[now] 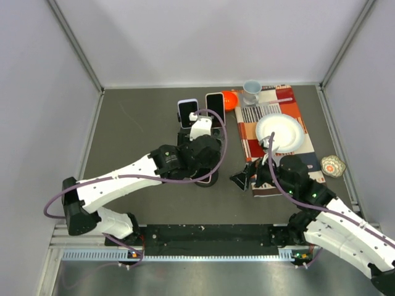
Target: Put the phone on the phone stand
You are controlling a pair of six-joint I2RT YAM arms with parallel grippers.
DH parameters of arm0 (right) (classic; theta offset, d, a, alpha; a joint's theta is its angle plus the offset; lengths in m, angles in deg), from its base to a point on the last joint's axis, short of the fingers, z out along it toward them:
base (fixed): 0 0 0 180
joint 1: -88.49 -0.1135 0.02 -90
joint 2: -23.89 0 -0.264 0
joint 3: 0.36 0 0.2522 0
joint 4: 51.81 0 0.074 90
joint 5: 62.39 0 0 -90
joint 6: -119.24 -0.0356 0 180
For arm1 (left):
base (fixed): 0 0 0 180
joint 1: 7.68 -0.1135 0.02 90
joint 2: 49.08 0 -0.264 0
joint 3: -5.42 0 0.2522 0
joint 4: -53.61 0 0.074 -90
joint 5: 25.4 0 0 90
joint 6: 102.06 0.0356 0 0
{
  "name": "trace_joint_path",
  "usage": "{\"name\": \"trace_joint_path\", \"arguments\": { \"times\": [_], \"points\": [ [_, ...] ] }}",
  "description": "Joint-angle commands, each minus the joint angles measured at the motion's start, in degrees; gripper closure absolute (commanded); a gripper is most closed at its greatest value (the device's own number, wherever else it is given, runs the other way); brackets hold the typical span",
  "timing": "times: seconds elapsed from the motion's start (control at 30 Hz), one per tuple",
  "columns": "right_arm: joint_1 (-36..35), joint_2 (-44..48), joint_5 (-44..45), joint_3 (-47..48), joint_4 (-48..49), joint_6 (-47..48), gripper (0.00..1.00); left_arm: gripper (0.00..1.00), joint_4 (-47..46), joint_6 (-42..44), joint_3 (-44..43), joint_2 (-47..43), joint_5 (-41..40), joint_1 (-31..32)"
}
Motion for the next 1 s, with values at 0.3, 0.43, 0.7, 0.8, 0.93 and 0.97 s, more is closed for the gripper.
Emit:
{"name": "trace_joint_path", "arguments": {
  "times": [0.3, 0.43, 0.7, 0.8, 0.93, 0.97],
  "points": [
    [0.25, -0.94, -1.35, 1.67, 2.22, 2.1, 0.01, 0.8, 1.14, -0.21, -2.92, 3.0, -8.99, 1.73],
    [0.25, -2.96, -0.39, 3.69, 2.31, 2.54, 0.01, 1.0, 4.21, -0.12, -2.13, 0.19, -11.26, 1.73],
    [0.34, -2.53, 2.34, 3.26, 2.22, 1.58, 0.02, 1.0, 15.37, -1.35, -1.78, -8.6, -19.44, 0.86],
    [0.25, -0.51, 3.48, 1.85, 2.22, 0.79, 0.02, 1.0, 15.73, -0.04, -1.51, -10.62, -20.41, -2.56],
    [0.34, 1.69, 3.66, 0.44, 1.96, 0.09, 0.02, 1.0, 11.19, 4.34, -0.64, -12.82, -19.54, -8.8],
    [0.34, 2.56, 3.66, 0.35, 1.78, 0.08, 0.02, 1.0, 9.34, 5.93, -0.11, -13.26, -18.84, -10.47]
  ]
}}
